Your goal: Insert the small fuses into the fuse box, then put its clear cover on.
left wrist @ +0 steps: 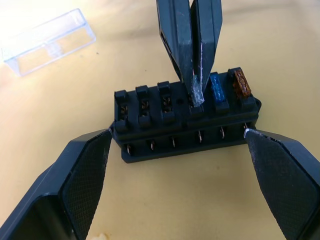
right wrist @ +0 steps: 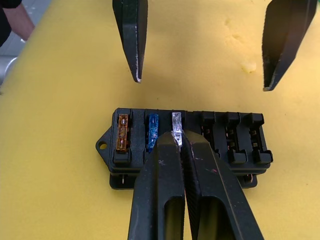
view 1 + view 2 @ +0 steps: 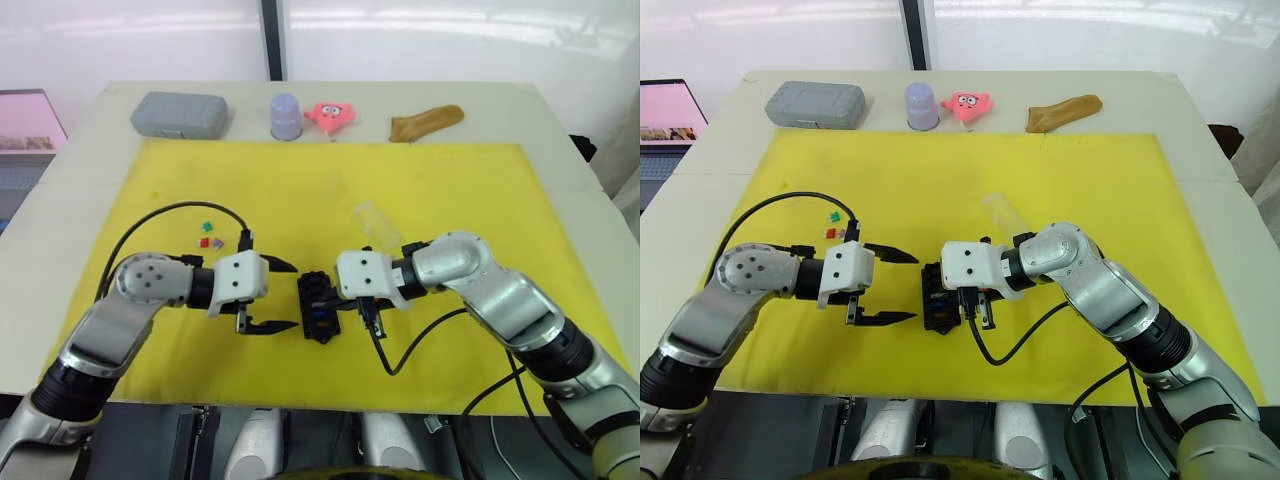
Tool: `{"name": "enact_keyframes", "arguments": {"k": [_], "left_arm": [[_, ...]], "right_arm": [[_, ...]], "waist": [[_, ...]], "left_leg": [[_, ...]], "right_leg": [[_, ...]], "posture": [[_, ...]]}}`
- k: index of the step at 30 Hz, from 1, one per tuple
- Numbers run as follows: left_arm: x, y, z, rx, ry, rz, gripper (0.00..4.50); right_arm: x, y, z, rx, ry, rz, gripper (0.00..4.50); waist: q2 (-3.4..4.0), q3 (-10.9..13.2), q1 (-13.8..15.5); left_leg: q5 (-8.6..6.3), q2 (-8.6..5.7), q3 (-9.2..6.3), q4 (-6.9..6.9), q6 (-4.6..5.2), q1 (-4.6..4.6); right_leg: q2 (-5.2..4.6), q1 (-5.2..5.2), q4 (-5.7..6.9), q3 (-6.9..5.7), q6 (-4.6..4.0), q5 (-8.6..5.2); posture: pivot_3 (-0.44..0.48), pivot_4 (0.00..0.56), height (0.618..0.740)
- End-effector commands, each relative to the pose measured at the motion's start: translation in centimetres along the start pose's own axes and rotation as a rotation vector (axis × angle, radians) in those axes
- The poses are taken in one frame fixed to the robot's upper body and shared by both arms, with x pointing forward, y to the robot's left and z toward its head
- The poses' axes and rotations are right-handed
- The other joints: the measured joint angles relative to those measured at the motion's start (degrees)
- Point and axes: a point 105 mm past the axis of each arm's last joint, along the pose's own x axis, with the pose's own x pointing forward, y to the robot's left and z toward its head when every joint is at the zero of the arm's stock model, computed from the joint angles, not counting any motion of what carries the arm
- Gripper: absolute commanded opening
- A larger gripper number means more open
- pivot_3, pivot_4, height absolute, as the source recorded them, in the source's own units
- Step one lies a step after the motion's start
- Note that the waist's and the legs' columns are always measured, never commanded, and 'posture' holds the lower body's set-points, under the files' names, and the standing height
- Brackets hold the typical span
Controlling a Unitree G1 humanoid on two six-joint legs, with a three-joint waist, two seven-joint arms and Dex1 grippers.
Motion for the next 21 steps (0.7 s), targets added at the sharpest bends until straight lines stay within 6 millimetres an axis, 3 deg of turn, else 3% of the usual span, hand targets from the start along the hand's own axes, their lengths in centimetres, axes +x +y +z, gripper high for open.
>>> {"name": "enact_keyframes", "arguments": {"k": [1, 11, 17, 21], "left_arm": [[0.1, 0.1, 0.5, 0.028, -0.012, -0.001, 4.45], [0.3, 0.1, 0.5, 0.034, -0.016, -0.011, 4.45], [0.5, 0.4, 0.6, 0.037, -0.023, -0.007, 4.45], [0.3, 0.4, 0.5, 0.034, -0.019, -0.006, 4.45]], "right_arm": [[-0.4, 0.4, 0.6, -0.015, -0.008, 0.013, 0.00], [-2.0, -0.7, 2.2, -0.004, -0.100, -0.009, 0.00], [-1.1, 0.2, 1.0, -0.011, -0.076, 0.010, 0.00], [-1.2, -0.2, 1.5, 0.002, -0.096, -0.006, 0.00]], "waist": [[0.00, 0.00, 0.01], [0.00, 0.00, -0.03], [0.00, 0.00, 0.00], [0.00, 0.00, -0.07]], "left_leg": [[0.00, 0.00, 0.00, 0.00, 0.00, 0.00], [0.00, 0.00, 0.00, 0.00, 0.00, 0.00], [-0.01, -0.01, -0.01, 0.01, 0.01, 0.00], [-0.01, 0.00, 0.00, 0.04, 0.01, 0.00]], "right_leg": [[0.00, 0.00, 0.00, 0.00, 0.00, 0.00], [0.00, 0.00, 0.00, 0.00, 0.00, 0.00], [-0.01, 0.01, 0.00, -0.01, 0.00, 0.00], [0.00, 0.00, 0.03, -0.01, 0.00, 0.00]], "posture": [[0.000, 0.150, 0.740], [0.000, 0.150, 0.740], [0.000, 0.150, 0.740], [0.000, 0.150, 0.740]]}}
